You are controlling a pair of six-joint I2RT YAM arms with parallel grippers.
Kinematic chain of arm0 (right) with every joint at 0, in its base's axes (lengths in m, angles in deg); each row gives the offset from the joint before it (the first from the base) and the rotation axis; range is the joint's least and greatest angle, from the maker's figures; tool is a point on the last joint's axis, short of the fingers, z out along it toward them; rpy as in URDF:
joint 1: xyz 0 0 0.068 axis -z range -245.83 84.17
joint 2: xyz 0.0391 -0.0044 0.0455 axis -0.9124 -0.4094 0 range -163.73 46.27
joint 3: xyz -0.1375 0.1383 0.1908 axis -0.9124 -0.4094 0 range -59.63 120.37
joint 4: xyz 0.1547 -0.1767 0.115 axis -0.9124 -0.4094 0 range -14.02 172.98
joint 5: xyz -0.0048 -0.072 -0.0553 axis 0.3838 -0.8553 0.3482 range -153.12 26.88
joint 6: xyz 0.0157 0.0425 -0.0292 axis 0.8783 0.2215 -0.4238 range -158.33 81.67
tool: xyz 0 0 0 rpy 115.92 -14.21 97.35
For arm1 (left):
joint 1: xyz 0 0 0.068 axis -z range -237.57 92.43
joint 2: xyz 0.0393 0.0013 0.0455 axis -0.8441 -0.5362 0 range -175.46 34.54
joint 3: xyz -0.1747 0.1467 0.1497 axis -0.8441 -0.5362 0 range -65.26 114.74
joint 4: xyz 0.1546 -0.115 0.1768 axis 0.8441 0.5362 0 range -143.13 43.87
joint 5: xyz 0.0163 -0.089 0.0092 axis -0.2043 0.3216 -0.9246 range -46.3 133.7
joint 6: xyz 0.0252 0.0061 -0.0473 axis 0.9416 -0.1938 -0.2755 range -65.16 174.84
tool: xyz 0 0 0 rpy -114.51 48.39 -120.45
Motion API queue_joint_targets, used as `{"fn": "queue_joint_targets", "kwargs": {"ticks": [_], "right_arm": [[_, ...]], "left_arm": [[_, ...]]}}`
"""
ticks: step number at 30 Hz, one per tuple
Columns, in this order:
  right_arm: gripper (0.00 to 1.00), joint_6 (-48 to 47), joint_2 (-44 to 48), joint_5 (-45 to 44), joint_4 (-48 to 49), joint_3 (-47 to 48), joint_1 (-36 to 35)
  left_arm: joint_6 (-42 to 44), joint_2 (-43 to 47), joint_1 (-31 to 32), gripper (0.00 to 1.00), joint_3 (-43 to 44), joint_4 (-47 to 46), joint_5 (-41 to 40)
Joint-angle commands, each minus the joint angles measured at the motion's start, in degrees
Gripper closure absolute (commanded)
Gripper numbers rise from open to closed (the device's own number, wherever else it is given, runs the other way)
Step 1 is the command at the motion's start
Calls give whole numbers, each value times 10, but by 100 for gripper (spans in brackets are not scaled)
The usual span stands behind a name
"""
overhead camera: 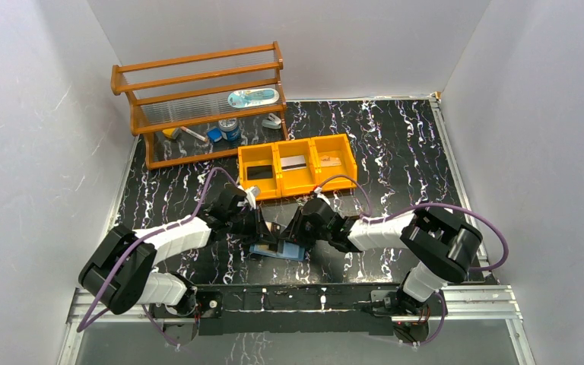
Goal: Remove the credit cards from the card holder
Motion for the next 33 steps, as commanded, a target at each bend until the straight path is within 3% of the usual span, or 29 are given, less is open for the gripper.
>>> {"fn": "queue_joint_targets", "kwargs": {"ticks": [1, 9, 15, 17, 22, 25, 29, 33], "right_arm": [[60, -4, -8, -37, -88, -27, -1], [61, -13, 13, -71, -151, -6, -1], [57, -69, 87, -71, -134, 1, -2], [52, -92, 125, -68, -121, 1, -2], [28, -147, 236, -122, -143, 10, -2], [22, -175, 291, -174, -148, 3, -2], [17, -224, 360, -200, -102, -34, -2], [10, -226, 395, -201, -143, -29, 4]], "left_arm": [[21, 20, 0, 100, 24, 52, -31], [48, 84, 0, 100, 55, 136, -97], [66, 132, -1, 100, 92, 187, -143], [73, 148, -1, 100, 103, 205, -166], [88, 175, -6, 100, 132, 248, -207], [103, 174, -35, 100, 146, 256, -164], [98, 184, -132, 100, 131, 229, -40], [55, 194, -176, 100, 96, 155, 72]]}}
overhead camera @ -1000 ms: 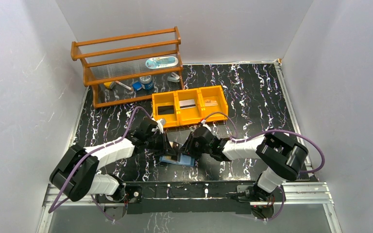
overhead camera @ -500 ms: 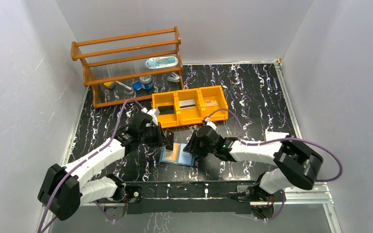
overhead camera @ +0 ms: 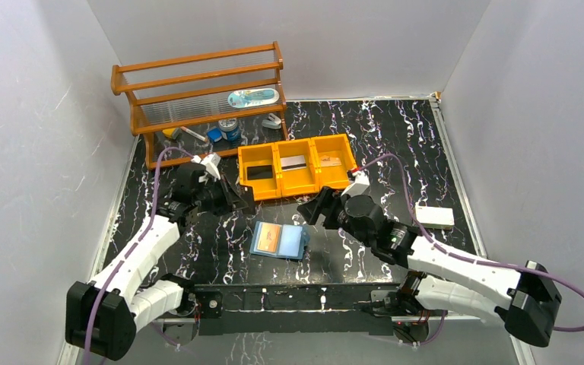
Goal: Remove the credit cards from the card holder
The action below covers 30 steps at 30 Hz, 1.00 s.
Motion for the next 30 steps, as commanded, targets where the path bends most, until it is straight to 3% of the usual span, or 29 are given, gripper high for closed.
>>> {"fn": "queue_joint_targets", "kwargs": {"ticks": [1, 7, 13, 18, 30], "right_arm": [[10, -39, 30, -7, 8, -5, 11], [12, 10, 29, 213, 155, -71, 107], [21, 26, -46, 354, 257, -53, 142], [27, 64, -110, 417, 370, -46, 142], [37, 88, -185, 461, 457, -11, 136]], "left_arm": [[-37, 28, -32, 100, -36, -81, 164], [-154, 39, -32, 100, -116, -325, 314], [-171, 51, -31, 100, -133, -382, 349], [-247, 49, -30, 100, -168, -494, 373], [-258, 25, -25, 100, -164, -510, 398]]}}
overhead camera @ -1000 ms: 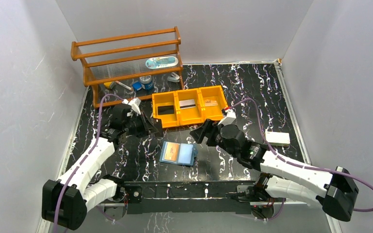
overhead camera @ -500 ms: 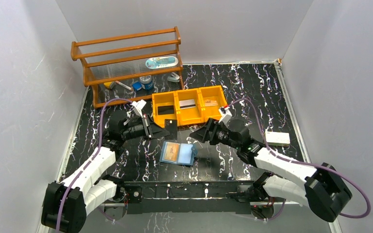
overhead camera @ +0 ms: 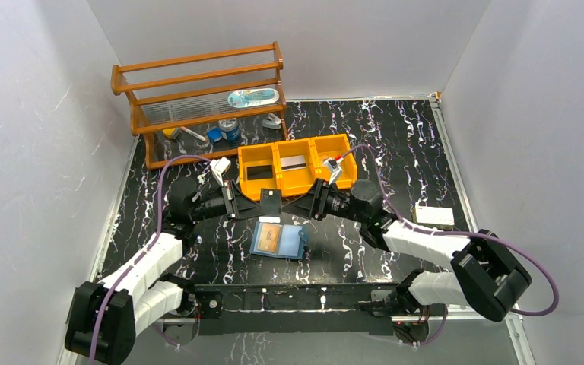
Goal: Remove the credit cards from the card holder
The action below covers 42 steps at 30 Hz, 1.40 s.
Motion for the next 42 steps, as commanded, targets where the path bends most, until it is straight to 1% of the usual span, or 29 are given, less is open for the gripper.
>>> {"fn": "queue_joint_targets", "kwargs": {"ticks": [1, 3, 8, 11, 14, 20, 21, 22, 24, 25, 27, 28, 31, 32, 34, 35, 37, 38, 40, 41, 42], "right_arm": [[38, 16, -25, 31, 87, 38, -3], [39, 27, -41, 37, 109, 42, -3], [50, 52, -70, 47, 160, 42, -4], [57, 59, -78, 52, 175, 42, -5], [61, 67, -83, 60, 195, 42, -7], [71, 72, -100, 74, 209, 54, -16], [74, 75, -103, 73, 212, 54, -17], [79, 76, -107, 74, 215, 54, -17], [85, 79, -108, 74, 222, 50, -17], [91, 77, -107, 71, 220, 49, -18], [99, 67, -99, 58, 194, 47, -18], [100, 56, -91, 50, 169, 48, -17], [100, 20, -60, 21, 92, 51, -17], [100, 6, -48, 9, 63, 55, -17], [100, -21, -30, -13, -1, 67, -18], [100, -39, -23, -26, -39, 76, -18], [100, -72, -14, -57, -113, 101, -18], [100, -86, -13, -73, -151, 117, -17], [100, -137, -21, -101, -227, 160, -18], [100, -160, -30, -115, -264, 182, -19], [100, -181, -41, -131, -297, 207, -20]], "left_arm": [[-15, -7, 4, 100, 8, -36, 37], [-21, -9, 5, 100, 8, -47, 42], [-34, -11, 7, 100, 5, -68, 49], [-38, -13, 7, 100, 2, -73, 51], [-40, -15, 8, 100, -1, -78, 51], [-44, -20, 9, 100, -2, -86, 52], [-45, -20, 9, 100, -2, -87, 52], [-46, -22, 9, 100, -2, -88, 51], [-48, -21, 10, 100, -4, -88, 50], [-48, -20, 9, 100, -5, -88, 49], [-35, -18, 9, 99, -1, -72, 47], [-14, -16, 10, 92, 9, -36, 43], [81, -6, 9, 63, 49, 116, 7], [115, -1, 10, 51, 68, 171, -17], [182, 6, 10, 36, 105, 280, -72], [211, 9, 9, 30, 121, 335, -105], [254, 13, 10, 24, 153, 426, -186], [269, 18, 9, 19, 165, 458, -230], [286, 33, 9, 12, 187, 521, -361], [289, 39, 9, 4, 196, 555, -430], [291, 43, 9, 2, 206, 586, -501]]}}
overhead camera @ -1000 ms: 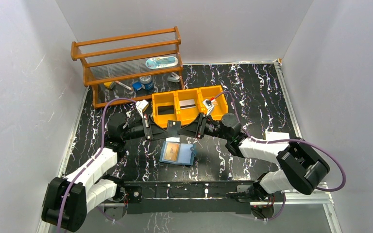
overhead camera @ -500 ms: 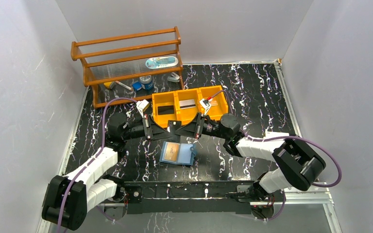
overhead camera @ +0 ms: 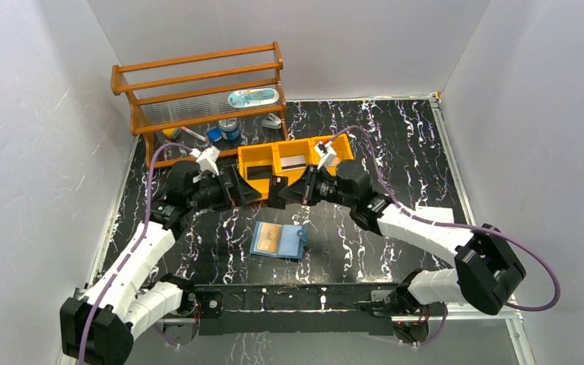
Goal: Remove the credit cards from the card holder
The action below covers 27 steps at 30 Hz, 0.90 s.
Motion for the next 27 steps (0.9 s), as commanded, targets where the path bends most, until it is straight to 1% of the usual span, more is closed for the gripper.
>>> {"fn": "queue_joint_targets", "kwargs": {"ticks": [1, 3, 4, 7, 11, 12, 14, 17, 22, 27], "right_arm": [[100, -132, -22, -94, -184, 114, -6], [100, -173, -54, -136, -236, 165, -14], [100, -194, -72, -158, -259, 193, -18], [100, -267, -137, -217, -296, 276, -39], [100, -392, -239, -314, -364, 414, -70], [100, -425, -268, -325, -373, 438, -76], [100, -501, -306, -382, -363, 466, -90], [100, -606, -351, -434, -340, 490, -103], [100, -711, -414, -444, -354, 540, -110], [100, -782, -439, -437, -331, 548, -110]], "left_arm": [[65, 34, -1, 2, 52, 224, -348], [61, 36, -1, 2, 62, 261, -464], [64, 35, -1, 2, 65, 272, -502], [74, 30, -2, 2, 68, 278, -558], [75, 33, -2, 2, 64, 272, -586], [74, 38, -2, 2, 66, 272, -590], [74, 52, -2, 2, 63, 267, -602], [72, 61, -2, 2, 64, 269, -612], [69, 61, -1, 2, 67, 267, -601], [72, 61, -1, 2, 69, 267, -605]]}}
